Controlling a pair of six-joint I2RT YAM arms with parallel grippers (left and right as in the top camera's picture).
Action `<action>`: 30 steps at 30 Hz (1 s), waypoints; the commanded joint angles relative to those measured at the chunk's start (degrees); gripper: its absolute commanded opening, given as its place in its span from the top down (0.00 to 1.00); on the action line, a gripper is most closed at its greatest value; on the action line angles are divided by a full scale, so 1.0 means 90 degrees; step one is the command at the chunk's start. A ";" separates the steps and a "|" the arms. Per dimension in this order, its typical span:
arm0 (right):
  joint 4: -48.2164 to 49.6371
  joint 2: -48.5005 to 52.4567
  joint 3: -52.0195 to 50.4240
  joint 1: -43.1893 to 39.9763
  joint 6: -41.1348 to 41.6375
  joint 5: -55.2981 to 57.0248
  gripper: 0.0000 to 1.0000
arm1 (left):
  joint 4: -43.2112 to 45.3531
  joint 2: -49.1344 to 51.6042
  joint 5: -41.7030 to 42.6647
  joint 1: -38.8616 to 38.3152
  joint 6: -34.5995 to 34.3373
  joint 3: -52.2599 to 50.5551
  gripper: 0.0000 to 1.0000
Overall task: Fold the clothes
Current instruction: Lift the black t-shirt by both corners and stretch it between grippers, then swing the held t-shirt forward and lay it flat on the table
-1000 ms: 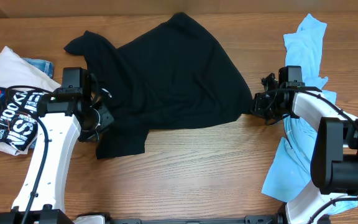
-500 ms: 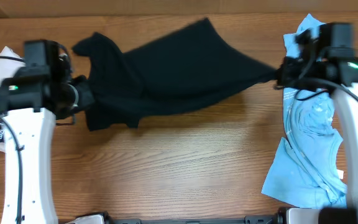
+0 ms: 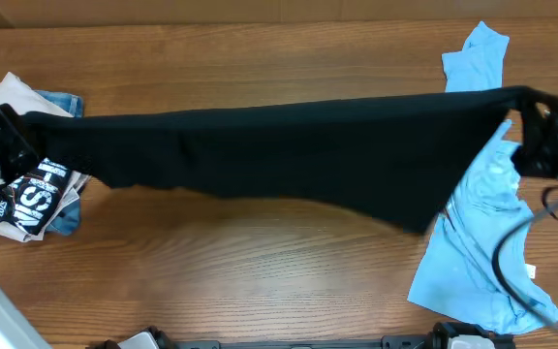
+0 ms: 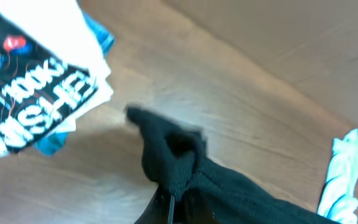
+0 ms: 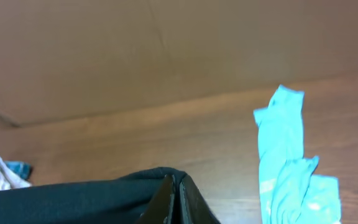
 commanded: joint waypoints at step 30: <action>0.1982 0.3079 0.1780 -0.0034 0.0857 0.2752 0.96 | 0.5637 0.2215 0.1474 -0.0724 -0.1047 0.1637 0.96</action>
